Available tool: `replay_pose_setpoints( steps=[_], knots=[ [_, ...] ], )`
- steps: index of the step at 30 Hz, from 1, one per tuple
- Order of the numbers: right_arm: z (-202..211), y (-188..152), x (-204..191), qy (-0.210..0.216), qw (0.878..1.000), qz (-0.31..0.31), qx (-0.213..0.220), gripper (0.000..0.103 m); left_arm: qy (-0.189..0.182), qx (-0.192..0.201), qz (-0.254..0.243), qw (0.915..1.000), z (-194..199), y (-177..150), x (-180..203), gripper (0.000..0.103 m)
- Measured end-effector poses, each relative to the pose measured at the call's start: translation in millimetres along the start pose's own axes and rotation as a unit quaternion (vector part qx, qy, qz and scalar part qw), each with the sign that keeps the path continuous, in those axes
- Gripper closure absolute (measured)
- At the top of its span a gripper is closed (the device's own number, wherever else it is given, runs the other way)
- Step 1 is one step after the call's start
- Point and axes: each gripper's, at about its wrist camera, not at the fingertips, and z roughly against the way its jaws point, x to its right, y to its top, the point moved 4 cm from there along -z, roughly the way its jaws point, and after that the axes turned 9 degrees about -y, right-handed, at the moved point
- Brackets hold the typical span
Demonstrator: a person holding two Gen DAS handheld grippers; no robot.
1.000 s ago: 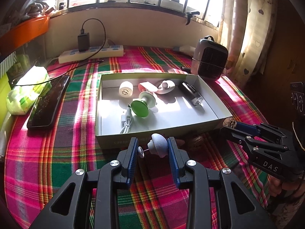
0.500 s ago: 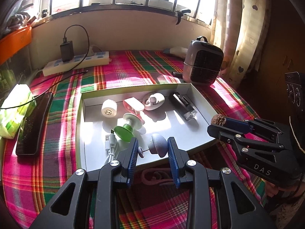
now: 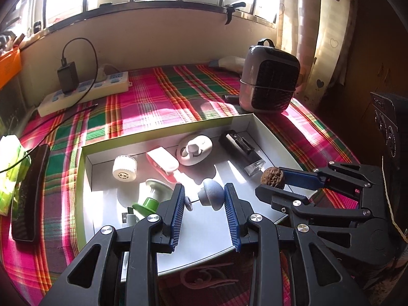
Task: Organize objects
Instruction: 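Lift the walnut and white toy and carry both over the white box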
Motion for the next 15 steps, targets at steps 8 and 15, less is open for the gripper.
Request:
replay_pose_setpoints(
  steps=[8,15],
  knots=[
    [-8,-1,2,0.005,1.0,0.003,-0.012,0.07,-0.004,-0.013,-0.004,0.9999,-15,7,-1,0.074],
    [-10,0,0,0.014,1.0,0.011,-0.02,0.071,-0.003,-0.025,-0.012,0.9996,-25,11,-2,0.074]
  ],
)
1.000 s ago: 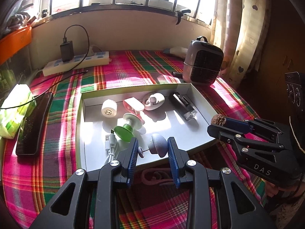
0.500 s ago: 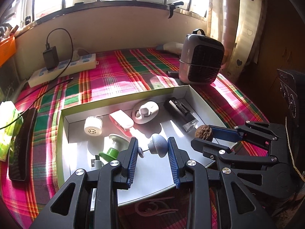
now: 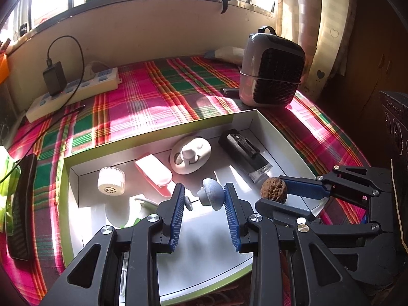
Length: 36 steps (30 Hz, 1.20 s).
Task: Organize objects
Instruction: 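Lift the walnut and white toy and carry both over the white box, then lower the walnut and white toy into the box and open both grippers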
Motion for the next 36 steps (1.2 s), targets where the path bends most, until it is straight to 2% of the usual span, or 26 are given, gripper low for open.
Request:
replay_pose_setpoints(
  steps=[14,36],
  knots=[
    [-8,5,-2,0.013,0.998,0.035,-0.044,0.071,0.008,-0.031,-0.026,0.9991,-19,6,2,0.074],
    [-12,8,-2,0.011,0.997,0.042,-0.059,0.071,0.021,-0.049,-0.024,0.9983,-28,8,-2,0.073]
  ],
)
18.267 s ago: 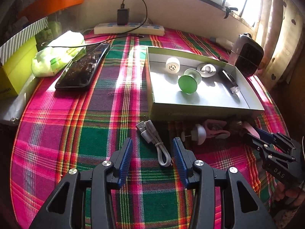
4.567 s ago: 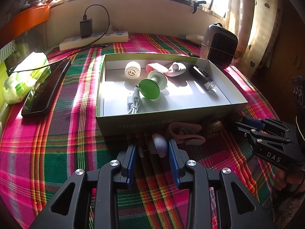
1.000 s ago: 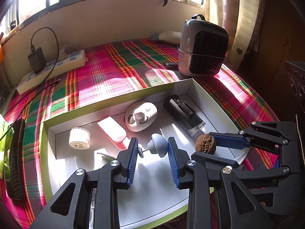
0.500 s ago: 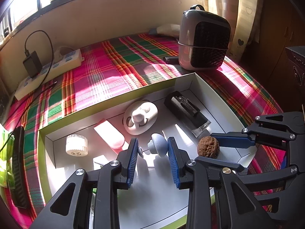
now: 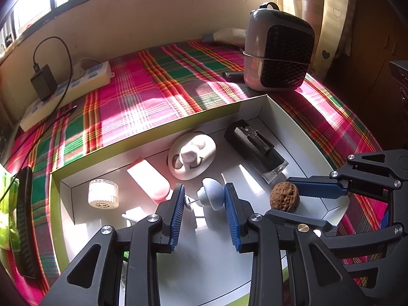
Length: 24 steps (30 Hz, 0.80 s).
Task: Organize objects
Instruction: 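Lower the walnut and white toy into the box and open both grippers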
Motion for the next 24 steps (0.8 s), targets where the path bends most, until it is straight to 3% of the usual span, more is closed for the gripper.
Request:
replay_pose_setpoints(
  steps=[24],
  knots=[
    [1.6,0.0,-0.3,0.006,1.0,-0.013,-0.006,0.068,-0.002,0.001,0.004,1.0,4.1,0.4,-1.1,0.073]
  ],
)
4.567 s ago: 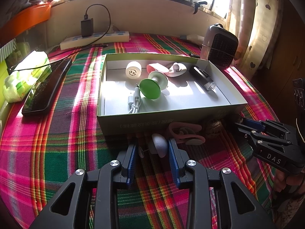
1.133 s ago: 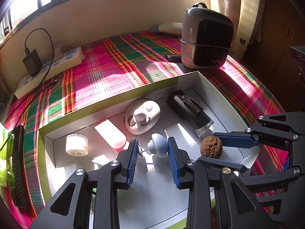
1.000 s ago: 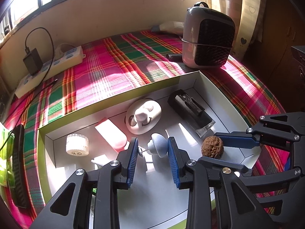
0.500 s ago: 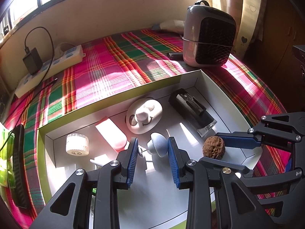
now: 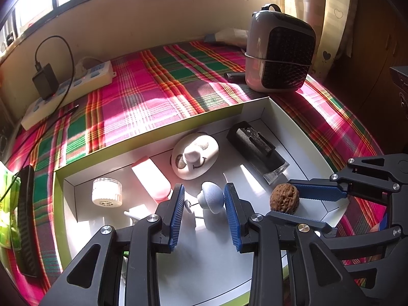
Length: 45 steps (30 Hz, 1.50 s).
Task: Organize objects
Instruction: 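Lower the walnut and white toy into the box and open both grippers, then withdraw both grippers from the box toward the items in front of it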
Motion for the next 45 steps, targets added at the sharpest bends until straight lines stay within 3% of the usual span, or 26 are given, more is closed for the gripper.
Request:
replay_pose_setpoints(
  steps=[8,23,45],
  knots=[
    [4,-2,-3,0.003,1.0,-0.006,0.002,0.059,0.0,0.011,0.005,0.9999,9,-1,0,0.072],
    [20,-8,-1,-0.005,0.999,-0.033,0.026,0.059,0.004,0.035,0.013,0.9993,40,-12,3,0.072],
    [58,-34,-7,0.009,0.993,-0.079,0.085,0.052,0.006,0.062,0.035,0.9975,83,-57,12,0.072]
  ],
)
